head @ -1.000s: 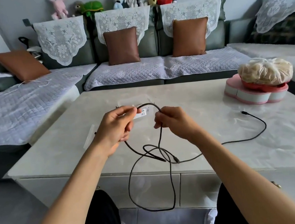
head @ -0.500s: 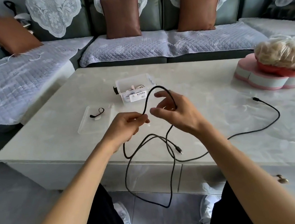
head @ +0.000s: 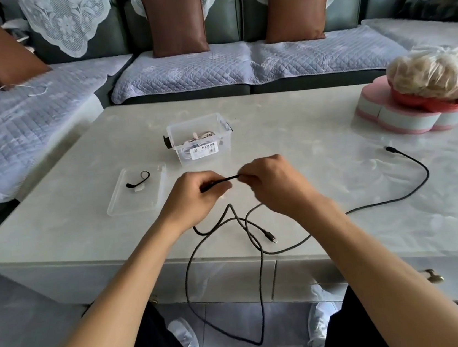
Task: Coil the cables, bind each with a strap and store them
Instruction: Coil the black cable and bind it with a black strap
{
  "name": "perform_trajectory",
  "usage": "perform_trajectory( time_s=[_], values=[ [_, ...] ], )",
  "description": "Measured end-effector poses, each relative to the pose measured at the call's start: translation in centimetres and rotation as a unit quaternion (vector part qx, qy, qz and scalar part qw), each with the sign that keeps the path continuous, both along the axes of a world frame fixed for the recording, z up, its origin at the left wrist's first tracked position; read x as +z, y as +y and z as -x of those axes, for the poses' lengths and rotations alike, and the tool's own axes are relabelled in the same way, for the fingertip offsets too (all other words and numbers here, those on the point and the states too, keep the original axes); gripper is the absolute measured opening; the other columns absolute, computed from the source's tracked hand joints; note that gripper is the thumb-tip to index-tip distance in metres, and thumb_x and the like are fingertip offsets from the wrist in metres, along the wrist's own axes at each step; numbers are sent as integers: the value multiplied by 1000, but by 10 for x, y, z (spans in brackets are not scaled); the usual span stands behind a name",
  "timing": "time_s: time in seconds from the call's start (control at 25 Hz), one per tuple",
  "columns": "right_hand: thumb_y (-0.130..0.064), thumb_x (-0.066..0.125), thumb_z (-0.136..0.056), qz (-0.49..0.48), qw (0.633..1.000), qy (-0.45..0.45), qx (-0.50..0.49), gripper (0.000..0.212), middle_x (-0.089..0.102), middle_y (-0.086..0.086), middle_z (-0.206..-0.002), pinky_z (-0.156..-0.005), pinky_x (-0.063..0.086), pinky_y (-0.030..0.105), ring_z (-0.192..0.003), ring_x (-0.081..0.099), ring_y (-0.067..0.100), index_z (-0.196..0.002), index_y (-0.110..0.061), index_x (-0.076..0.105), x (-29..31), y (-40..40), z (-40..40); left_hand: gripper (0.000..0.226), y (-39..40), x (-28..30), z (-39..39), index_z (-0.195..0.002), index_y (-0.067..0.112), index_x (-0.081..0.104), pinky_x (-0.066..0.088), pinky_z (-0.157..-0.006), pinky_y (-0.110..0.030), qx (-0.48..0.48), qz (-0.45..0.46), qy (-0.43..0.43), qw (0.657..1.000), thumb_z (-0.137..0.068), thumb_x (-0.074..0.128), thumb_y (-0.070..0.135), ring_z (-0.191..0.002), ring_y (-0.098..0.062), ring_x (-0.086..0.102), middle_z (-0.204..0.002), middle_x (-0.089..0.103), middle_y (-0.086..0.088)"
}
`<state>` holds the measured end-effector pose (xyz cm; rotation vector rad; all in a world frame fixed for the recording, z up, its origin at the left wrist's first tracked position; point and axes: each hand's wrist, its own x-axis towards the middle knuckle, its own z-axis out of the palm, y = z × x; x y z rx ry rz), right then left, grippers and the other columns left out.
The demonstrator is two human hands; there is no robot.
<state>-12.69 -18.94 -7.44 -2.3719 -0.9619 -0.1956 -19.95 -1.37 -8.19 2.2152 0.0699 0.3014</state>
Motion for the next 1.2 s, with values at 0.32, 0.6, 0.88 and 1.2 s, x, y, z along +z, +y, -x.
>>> perform_trajectory(
  time_s=[0.32, 0.6, 0.88, 1.2],
  values=[
    [-27, 56, -93, 19, 997, 50, 49, 30, 69, 6, -104, -80, 52, 40, -92, 61, 27, -120, -16, 63, 5, 6, 12, 15, -3, 7, 1, -90, 16, 76, 30, -47, -17, -20, 83, 11, 996, -95, 62, 20, -46, -5, 36, -47, 44, 9],
    [-22, 57, -95, -34, 978, 146, -148, 24, 68, 16, -82, -65, 37, 32, -85, 61, 35, -94, -2, 71, -11, -39, -6, 22, 35, -13, 27, -73, 17, 76, 19, -47, -22, 49, 191, 68, 978, -93, 65, 18, -46, -12, 23, -47, 29, 7],
    [-16, 63, -91, -101, 993, 21, 63, 13, 55, -19, -66, -61, 38, 10, -59, 51, -2, -98, -13, 73, 0, 0, 43, 21, -3, 2, 37, -83, 10, 72, 28, -45, -21, -27, 135, 57, 989, -96, 60, 21, -45, -9, 34, -47, 41, 7],
    [-26, 59, -86, 31, 995, 85, -52, 20, 70, -3, -89, -75, 51, 32, -82, 61, 18, -103, -19, 68, -14, -27, 54, 22, 9, -24, 75, -79, 16, 72, 24, -45, -21, 0, 144, 57, 988, -97, 60, 21, -46, -10, 28, -49, 35, 9]
  ],
)
